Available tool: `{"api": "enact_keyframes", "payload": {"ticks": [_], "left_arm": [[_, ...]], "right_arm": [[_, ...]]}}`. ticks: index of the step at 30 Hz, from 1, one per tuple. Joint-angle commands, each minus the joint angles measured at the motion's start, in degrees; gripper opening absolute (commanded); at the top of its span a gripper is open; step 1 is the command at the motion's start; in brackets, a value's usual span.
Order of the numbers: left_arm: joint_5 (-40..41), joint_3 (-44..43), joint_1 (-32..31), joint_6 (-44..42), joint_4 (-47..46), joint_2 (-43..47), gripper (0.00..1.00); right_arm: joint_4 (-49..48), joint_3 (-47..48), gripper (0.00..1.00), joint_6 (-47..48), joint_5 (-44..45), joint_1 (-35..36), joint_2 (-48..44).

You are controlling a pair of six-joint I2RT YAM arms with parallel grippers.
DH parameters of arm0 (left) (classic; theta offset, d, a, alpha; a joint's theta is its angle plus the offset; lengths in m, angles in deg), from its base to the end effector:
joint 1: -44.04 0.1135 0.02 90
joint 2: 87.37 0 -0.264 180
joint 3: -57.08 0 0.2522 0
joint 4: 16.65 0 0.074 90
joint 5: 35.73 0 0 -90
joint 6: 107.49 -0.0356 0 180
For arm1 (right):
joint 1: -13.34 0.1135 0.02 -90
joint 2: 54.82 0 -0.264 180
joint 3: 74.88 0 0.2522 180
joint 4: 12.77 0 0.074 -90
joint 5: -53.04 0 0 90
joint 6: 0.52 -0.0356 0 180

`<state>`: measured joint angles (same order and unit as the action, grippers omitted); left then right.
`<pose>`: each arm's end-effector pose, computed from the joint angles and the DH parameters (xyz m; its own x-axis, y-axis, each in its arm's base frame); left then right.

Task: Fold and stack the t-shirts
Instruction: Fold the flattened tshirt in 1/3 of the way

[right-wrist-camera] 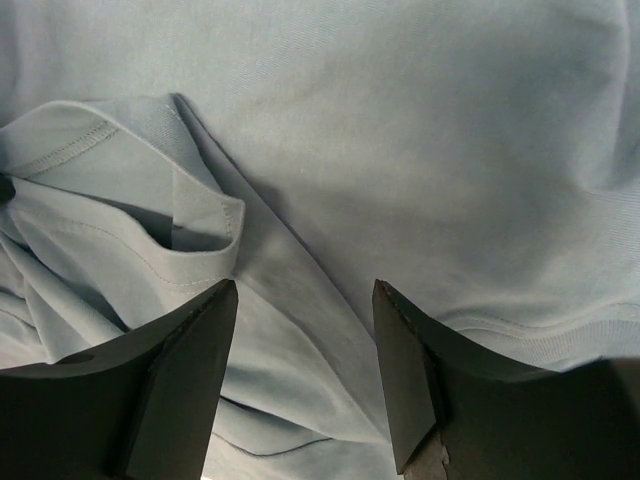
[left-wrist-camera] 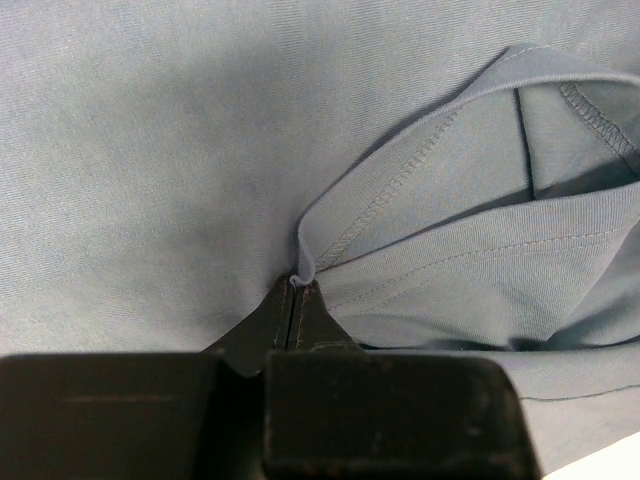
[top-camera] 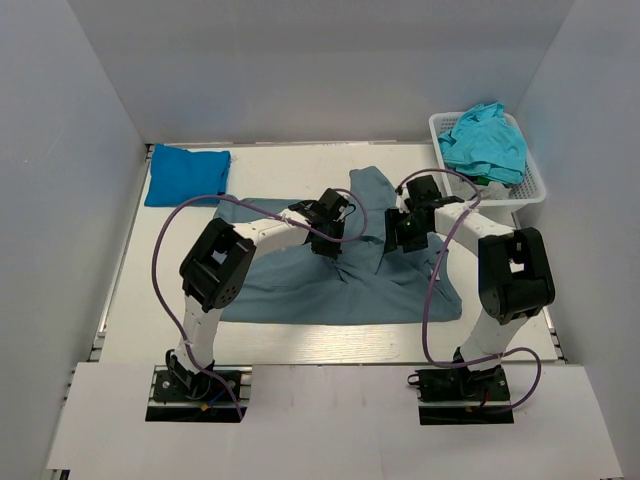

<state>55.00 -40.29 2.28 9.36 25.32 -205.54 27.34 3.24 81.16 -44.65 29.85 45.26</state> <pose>0.3215 -0.2864 0.1592 -0.8906 0.1897 -0.4134 0.2907 0.9364 -0.1966 0.3355 0.1044 0.1826 -0.8876 -0.1135 -0.4464 -0.2155 0.9589 0.1848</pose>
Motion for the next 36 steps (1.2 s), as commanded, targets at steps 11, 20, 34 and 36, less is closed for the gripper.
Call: {"api": "enact_keyframes", "payload": {"ticks": [11, 20, 34, 36], "left_arm": [[1.9, 1.6, 0.3, -0.2, 1.6, 3.0, 0.00], [2.4, 1.6, 0.3, -0.2, 1.6, 3.0, 0.00], [3.0, 4.1, -0.4, -5.1, -4.4, 13.0, 0.00], [1.7, 5.3, -0.4, -5.8, -5.6, 14.3, 0.00]], "right_arm": [[-2.6, 5.1, 0.64, 1.1, -1.5, 5.4, 3.5], [-3.6, 7.3, 0.37, -2.1, 0.6, 5.9, 4.7], [8.3, 11.5, 0.00, -13.2, 18.8, 5.8, -1.6], [12.2, 11.8, 0.00, -14.3, 20.4, 5.9, -3.9]]}}
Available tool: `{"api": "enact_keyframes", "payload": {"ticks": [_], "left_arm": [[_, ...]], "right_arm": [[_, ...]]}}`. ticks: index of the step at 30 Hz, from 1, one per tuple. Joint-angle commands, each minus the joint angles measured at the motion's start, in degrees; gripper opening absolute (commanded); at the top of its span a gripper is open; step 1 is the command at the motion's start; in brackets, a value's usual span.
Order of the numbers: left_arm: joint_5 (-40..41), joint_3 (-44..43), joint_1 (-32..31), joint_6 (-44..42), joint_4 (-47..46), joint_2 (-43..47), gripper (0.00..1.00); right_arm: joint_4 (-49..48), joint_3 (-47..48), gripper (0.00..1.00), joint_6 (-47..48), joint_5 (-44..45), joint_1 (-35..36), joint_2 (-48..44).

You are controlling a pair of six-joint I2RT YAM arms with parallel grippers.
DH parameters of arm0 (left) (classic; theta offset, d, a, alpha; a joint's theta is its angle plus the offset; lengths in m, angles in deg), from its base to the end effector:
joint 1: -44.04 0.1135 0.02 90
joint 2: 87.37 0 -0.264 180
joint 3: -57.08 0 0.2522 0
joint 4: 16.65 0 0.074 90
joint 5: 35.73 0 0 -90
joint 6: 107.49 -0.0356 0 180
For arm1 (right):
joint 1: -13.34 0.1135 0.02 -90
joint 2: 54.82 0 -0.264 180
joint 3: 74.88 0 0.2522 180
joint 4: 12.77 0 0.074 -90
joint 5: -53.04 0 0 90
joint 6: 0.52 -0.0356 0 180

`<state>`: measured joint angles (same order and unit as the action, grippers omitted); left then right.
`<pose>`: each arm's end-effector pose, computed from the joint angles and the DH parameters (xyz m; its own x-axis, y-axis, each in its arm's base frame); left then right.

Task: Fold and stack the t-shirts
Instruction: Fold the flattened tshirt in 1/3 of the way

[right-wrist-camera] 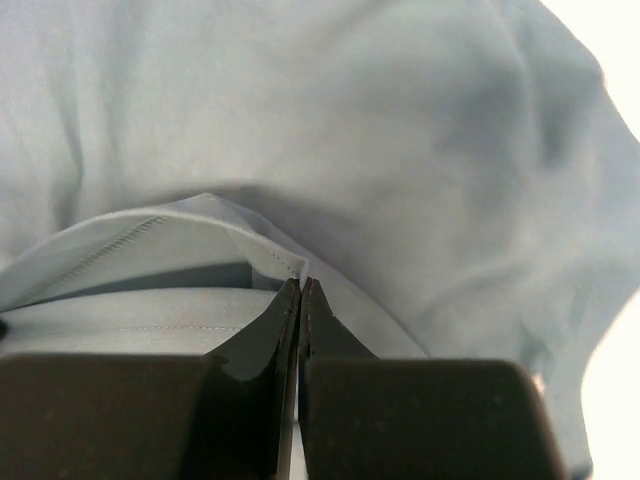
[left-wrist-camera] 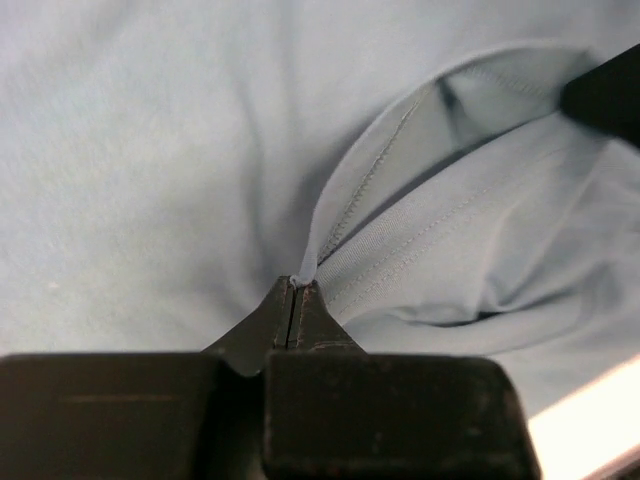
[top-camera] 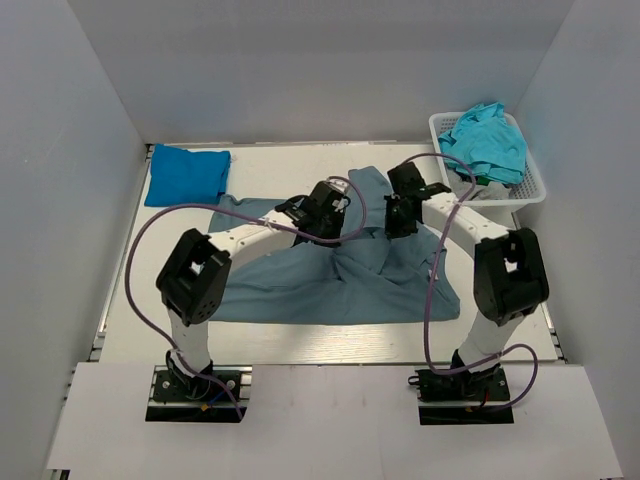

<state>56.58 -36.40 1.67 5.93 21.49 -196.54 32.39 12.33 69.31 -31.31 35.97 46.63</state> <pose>0.3070 -0.2780 0.2062 -0.8079 0.1994 -0.5545 0.3647 0.9083 -0.2047 0.3452 0.1401 0.2160 -0.8618 0.0125 -0.5070 -0.0421 0.9945 0.0960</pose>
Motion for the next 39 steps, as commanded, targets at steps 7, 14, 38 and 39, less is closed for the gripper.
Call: {"api": "enact_keyframes", "payload": {"ticks": [7, 14, 38, 39], "left_arm": [[-3.5, 5.9, 0.2, -2.4, -6.4, 11.1, 0.00], [-4.2, 8.5, 0.2, -1.2, -7.2, 12.7, 0.00], [4.5, 6.1, 1.2, 5.9, -8.9, 6.5, 0.00], [4.5, 4.2, 1.2, 5.9, -8.9, 5.4, 0.00]], "right_arm": [[16.5, 2.8, 0.00, -4.7, 12.0, -0.3, -10.3], [28.6, 8.2, 0.00, -6.5, 17.3, -0.1, -13.5], [24.1, 19.3, 0.00, -6.1, 20.8, -0.4, 1.6], [23.5, 20.0, 0.00, -6.7, 22.7, -0.5, 3.9]]}}
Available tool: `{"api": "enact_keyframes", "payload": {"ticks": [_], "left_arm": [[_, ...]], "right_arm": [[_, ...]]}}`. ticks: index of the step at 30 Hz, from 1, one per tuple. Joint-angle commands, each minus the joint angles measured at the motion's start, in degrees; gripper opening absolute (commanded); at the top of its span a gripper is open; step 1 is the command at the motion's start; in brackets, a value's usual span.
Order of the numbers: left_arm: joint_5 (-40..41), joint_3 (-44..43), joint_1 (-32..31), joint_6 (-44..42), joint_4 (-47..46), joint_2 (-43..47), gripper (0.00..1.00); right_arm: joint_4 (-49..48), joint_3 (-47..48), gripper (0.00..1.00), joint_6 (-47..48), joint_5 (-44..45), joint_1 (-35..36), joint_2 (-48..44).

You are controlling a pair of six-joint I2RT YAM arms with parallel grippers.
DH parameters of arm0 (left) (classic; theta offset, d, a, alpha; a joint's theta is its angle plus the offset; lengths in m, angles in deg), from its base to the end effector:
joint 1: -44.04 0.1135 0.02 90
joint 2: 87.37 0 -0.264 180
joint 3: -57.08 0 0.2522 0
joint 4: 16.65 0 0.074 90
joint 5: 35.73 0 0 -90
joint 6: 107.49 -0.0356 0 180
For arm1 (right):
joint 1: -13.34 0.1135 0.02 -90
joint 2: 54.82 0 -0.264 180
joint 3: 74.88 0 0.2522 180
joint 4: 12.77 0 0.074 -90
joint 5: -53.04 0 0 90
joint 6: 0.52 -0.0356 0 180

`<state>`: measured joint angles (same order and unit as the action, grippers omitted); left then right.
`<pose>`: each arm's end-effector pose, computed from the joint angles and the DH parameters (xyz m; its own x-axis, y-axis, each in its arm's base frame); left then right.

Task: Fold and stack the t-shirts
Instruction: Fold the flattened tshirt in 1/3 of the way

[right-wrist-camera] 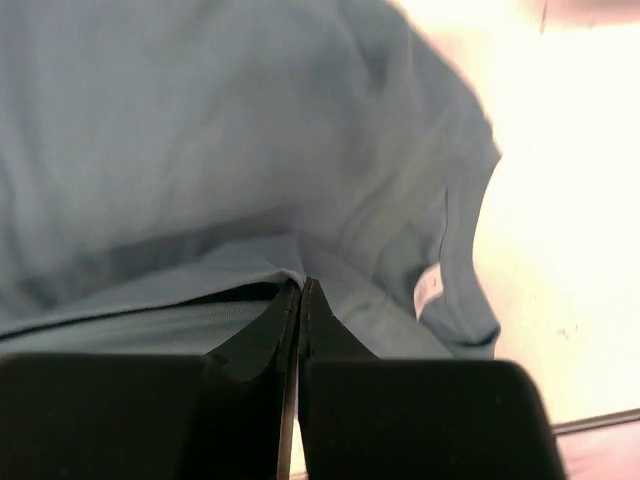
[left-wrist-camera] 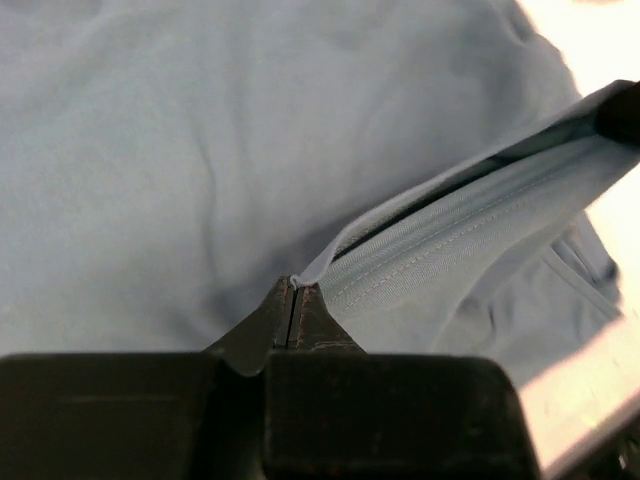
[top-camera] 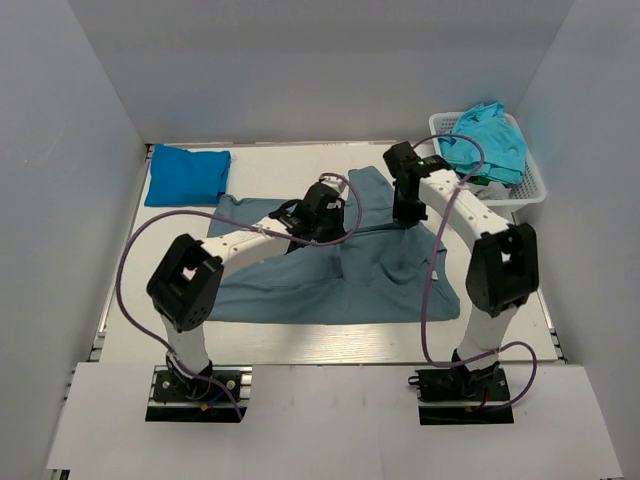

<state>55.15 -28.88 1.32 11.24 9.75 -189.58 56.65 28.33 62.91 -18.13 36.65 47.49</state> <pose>0.2932 -0.2700 0.2267 -0.7586 0.0463 -0.6500 0.3483 0.8718 -0.3444 0.3424 0.1350 0.2752 -0.8833 0.0804 -0.4618 0.1444 0.9840 -0.1048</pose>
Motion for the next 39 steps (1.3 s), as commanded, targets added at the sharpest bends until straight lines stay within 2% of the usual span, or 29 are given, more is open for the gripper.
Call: {"api": "enact_keyframes", "payload": {"ticks": [1, 3, 4, 6, 8, 10, 15, 16, 18, 19, 21, 23, 25, 26, 28, 31, 34, 39], "left_arm": [[6.0, -4.5, 1.6, 0.6, 2.8, -4.0, 0.00], [8.2, -8.6, 1.6, 0.6, 5.8, -6.7, 0.00], [9.5, -10.0, 1.6, 1.4, 7.2, -7.8, 0.00], [12.6, -13.7, 1.6, 3.2, 11.3, -10.7, 0.02], [16.0, -17.5, 2.9, 3.9, 14.3, -11.3, 0.41], [20.1, -20.1, 3.5, 4.6, 19.8, -11.9, 0.99], [21.6, -21.7, 4.7, 6.7, 25.7, -8.8, 1.00], [21.1, -21.1, 4.8, 7.9, 27.0, -8.1, 1.00], [21.8, -18.4, 4.8, 10.2, 28.8, -5.6, 1.00], [22.7, -17.2, 4.8, 12.8, 30.0, -4.6, 1.00], [24.4, -11.8, 4.8, 16.3, 33.0, -1.9, 1.00], [26.2, -4.0, 4.8, 20.9, 34.5, 3.8, 1.00], [27.3, 2.0, 5.8, 24.0, 35.1, 8.1, 1.00], [28.3, 7.9, 5.8, 27.6, 35.7, 12.4, 1.00], [29.5, 16.3, 7.4, 30.1, 35.0, 16.8, 1.00], [30.4, 25.1, 9.4, 33.1, 31.7, 24.1, 1.00], [30.4, 30.8, 10.9, 35.7, 30.2, 26.9, 1.00], [24.9, 37.0, 12.1, 38.6, 26.4, 27.1, 1.00]], "right_arm": [[-1.2, 5.9, 0.00, -0.8, 9.9, -1.2, 4.4], [-1.5, 11.1, 0.00, -1.0, 10.3, -1.4, 9.5], [-1.4, 12.5, 0.04, -1.3, 10.1, -1.3, 10.8], [-2.8, 16.6, 0.30, -0.2, 9.7, -1.3, 14.5], [-1.4, 19.0, 0.64, 1.1, 9.2, -1.4, 16.6], [0.0, 22.8, 0.90, 1.0, 8.9, -1.2, 16.9], [-1.8, 18.1, 0.90, 0.7, 4.8, -1.0, 10.7], [-2.6, 13.3, 0.90, 0.7, 4.0, -1.2, 6.1], [-5.1, 9.4, 0.90, 0.8, -0.4, -1.0, 1.5], [-5.9, 2.8, 0.90, 1.0, -1.3, -0.9, -1.5], [-9.5, -1.9, 0.90, 1.6, -7.3, -0.9, -6.2], [-12.1, -13.6, 0.90, 2.5, -14.4, -0.8, -13.0], [-16.8, -21.7, 0.90, 2.8, -18.3, -1.0, -15.9], [-18.3, -27.7, 0.90, 2.6, -18.2, -1.0, -19.2], [-20.8, -31.0, 0.90, 2.2, -21.4, -1.1, -20.7], [-20.9, -36.4, 0.90, 1.0, -19.7, -1.2, -21.4], [-22.2, -41.4, 0.90, -0.1, -19.1, -1.3, -20.7], [-21.9, -46.2, 0.90, -2.2, -16.9, -2.0, -19.7]]}}
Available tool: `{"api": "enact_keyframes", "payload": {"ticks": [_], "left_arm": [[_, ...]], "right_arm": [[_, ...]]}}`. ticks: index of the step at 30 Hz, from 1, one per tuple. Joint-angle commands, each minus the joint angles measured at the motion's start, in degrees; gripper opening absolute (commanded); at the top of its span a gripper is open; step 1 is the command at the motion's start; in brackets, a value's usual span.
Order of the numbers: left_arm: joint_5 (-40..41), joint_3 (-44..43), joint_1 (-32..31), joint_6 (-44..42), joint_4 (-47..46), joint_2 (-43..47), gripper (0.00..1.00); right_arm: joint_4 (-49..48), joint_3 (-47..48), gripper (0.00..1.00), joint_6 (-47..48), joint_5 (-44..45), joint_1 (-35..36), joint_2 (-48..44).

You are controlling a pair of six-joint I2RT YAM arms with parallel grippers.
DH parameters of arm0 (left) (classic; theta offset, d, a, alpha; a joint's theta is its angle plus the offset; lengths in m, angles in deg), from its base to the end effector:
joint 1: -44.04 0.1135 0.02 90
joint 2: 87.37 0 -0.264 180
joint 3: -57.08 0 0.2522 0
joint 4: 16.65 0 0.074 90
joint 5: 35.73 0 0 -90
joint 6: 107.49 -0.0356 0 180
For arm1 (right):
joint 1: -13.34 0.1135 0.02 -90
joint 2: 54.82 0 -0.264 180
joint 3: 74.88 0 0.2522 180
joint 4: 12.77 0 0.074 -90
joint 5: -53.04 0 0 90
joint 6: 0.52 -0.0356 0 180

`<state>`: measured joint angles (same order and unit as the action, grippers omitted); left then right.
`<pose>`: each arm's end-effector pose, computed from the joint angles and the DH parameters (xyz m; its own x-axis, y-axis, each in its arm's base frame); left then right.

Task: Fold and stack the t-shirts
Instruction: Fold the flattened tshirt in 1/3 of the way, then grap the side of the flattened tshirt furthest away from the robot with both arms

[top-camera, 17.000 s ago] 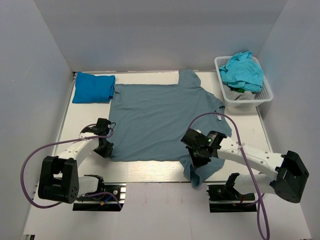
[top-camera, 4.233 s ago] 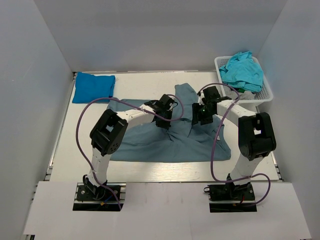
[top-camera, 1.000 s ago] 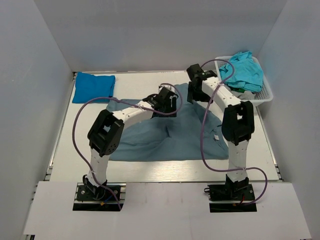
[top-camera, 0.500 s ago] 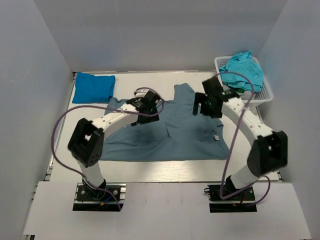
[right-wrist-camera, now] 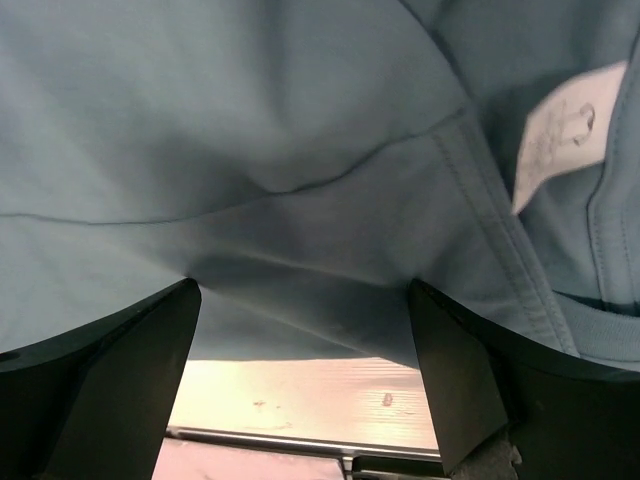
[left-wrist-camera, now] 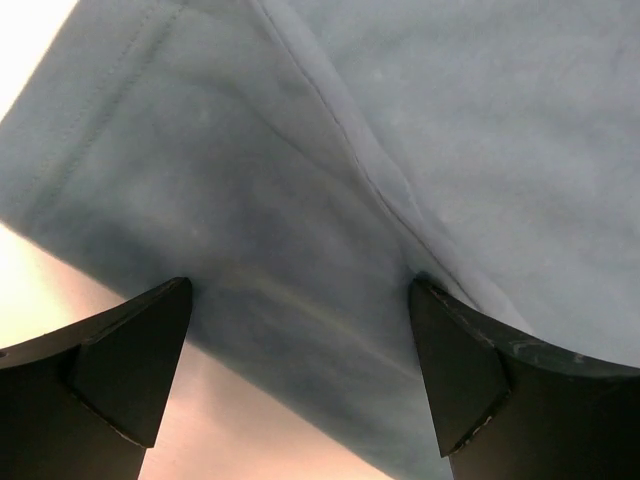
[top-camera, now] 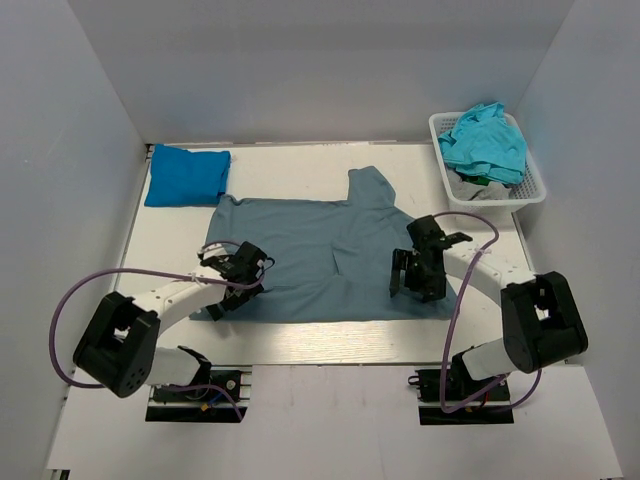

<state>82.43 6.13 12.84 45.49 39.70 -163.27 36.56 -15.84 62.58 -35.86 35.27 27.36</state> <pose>0.1800 -0.0894 0.1590 -0.7366 -0.4721 -0.4843 -0.5735 0.8156 0.0772 0.2312 0.0924 0.1714 -0.9554 0.1030 -0.2769 0.0720 0.9902 0.1200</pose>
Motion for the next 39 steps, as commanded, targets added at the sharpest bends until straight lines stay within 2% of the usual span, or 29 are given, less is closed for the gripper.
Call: {"api": "enact_keyframes", "payload": {"ticks": [1, 9, 14, 17, 22, 25, 26, 28, 29, 30, 33, 34, 35, 36, 38, 39], "left_arm": [[-3.3, 3.2, 0.6, 5.1, -3.6, 0.1, 1.00], [-12.0, 6.8, -0.5, 6.7, -3.7, 4.3, 1.00], [-21.2, 10.1, -1.1, 8.5, -5.1, 8.2, 1.00], [-21.8, 9.6, -1.7, 9.3, 0.3, 8.8, 1.00], [-18.9, 2.8, -1.7, 9.3, 10.0, 9.9, 1.00], [-13.3, -3.8, -1.7, 9.3, 12.1, 11.3, 1.00], [-11.7, -8.2, -1.7, 7.4, 12.1, 11.3, 1.00], [-6.7, -15.1, -1.0, 5.5, 11.5, 10.8, 1.00], [-4.9, -17.5, -0.4, 3.0, 11.5, 8.9, 1.00], [-0.4, -19.8, -0.4, 2.2, 11.5, 7.5, 1.00], [6.2, -28.4, 1.0, -2.9, 10.9, 1.2, 1.00], [7.0, -31.9, 1.8, -5.0, 10.9, -0.5, 1.00], [7.0, -33.4, 2.7, -5.1, 10.3, -2.3, 1.00], [6.5, -34.6, 3.6, -7.8, 8.7, -4.1, 1.00], [3.7, -37.9, 6.9, -11.3, 7.0, -9.8, 1.00], [2.6, -40.3, 9.6, -12.0, 6.5, -11.8, 1.00]], "right_arm": [[-2.0, -2.6, 0.90, -2.0, 1.3, -0.7, 0.5], [0.6, -10.6, 0.90, -7.1, -0.7, -3.5, -1.7], [8.8, -11.7, 0.90, -12.1, 3.5, -5.1, -10.1], [10.6, -11.3, 0.90, -13.4, 3.0, -5.6, -15.9], [14.3, -8.5, 0.90, -12.0, 2.4, -6.0, -17.1], [12.3, -4.2, 0.90, -7.9, 3.5, -5.9, -18.8], [12.0, 0.6, 0.90, -7.1, 3.7, -5.8, -19.0], [10.2, 4.3, 0.90, -3.4, 4.3, -5.8, -17.7], [9.7, 9.9, 0.90, -1.9, 4.3, -5.6, -16.3], [7.3, 11.7, 0.90, -0.8, 4.1, -5.7, -14.7], [3.7, 19.0, 0.90, 2.4, 3.6, -5.5, -8.8], [3.2, 24.5, 0.90, 3.6, 3.8, -5.6, -5.8], [2.6, 24.5, 0.90, 4.2, 4.3, -5.7, -2.6], [2.3, 30.2, 0.90, 4.7, 4.9, -5.8, -1.1], [-0.1, 33.5, 0.90, 6.1, 5.0, -5.9, 4.9], [-1.5, 38.1, 0.90, 7.5, 5.5, -5.9, 6.3]]}}
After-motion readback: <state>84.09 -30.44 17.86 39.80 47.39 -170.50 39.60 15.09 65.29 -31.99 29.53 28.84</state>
